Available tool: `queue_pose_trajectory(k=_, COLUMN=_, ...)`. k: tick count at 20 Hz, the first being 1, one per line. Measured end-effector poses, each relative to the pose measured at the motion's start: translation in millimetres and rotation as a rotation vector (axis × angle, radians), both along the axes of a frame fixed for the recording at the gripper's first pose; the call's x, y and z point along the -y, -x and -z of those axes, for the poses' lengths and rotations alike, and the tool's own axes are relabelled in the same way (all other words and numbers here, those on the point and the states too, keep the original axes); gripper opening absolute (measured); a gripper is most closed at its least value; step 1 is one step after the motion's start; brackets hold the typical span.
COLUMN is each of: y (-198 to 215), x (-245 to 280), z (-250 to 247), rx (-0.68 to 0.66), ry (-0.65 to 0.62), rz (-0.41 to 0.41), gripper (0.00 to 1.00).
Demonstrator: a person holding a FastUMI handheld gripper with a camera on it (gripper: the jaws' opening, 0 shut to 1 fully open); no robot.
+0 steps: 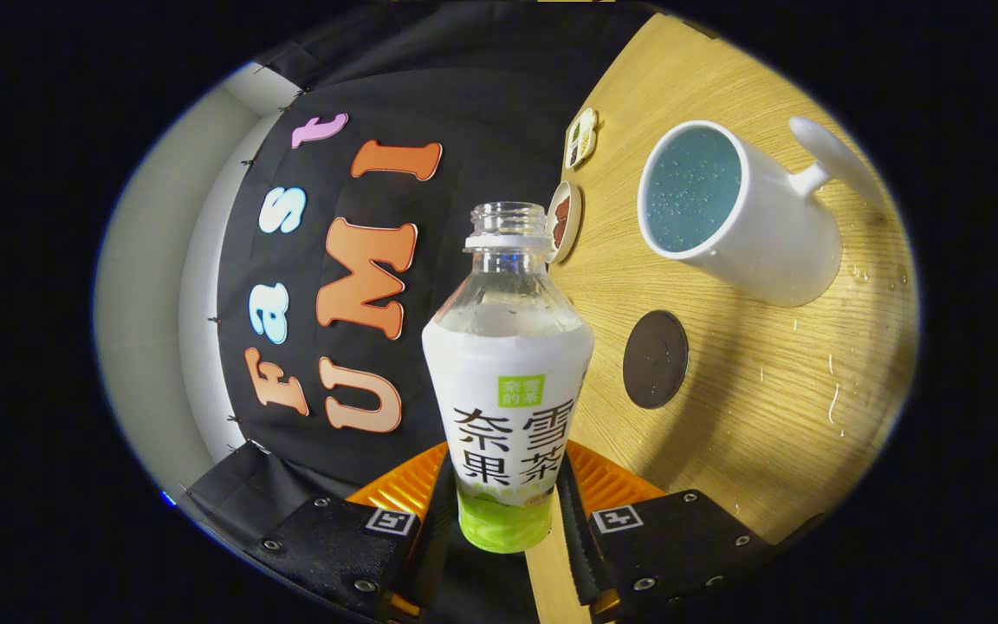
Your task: Take the bottle from table, then pour the juice into the cup, finally place the bottle on the coaster
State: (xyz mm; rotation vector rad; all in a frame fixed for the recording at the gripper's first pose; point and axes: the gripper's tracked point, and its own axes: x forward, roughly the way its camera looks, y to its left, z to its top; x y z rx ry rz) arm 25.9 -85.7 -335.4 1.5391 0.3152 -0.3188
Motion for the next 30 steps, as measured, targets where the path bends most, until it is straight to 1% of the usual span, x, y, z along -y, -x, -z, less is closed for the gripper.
queue_pose_trajectory(k=7, y=-7.3, x=5.2, z=-0.3, rx=0.018, ry=-0.136, rz=0.058, gripper=0.59)
queue_pose_trajectory(k=15, y=-7.0, x=17.1, z=-11.1, rx=0.043, ry=-0.233, rz=0.122, gripper=0.59)
queue_pose_trajectory(k=23, y=-7.7, x=28.1, z=-15.3, rx=0.051, ry=-0.272, rz=0.163, gripper=0.59)
queue_pose_trajectory(k=30, y=-8.3, x=34.6, z=-17.1, rx=0.055, ry=-0.301, rz=0.183, gripper=0.59)
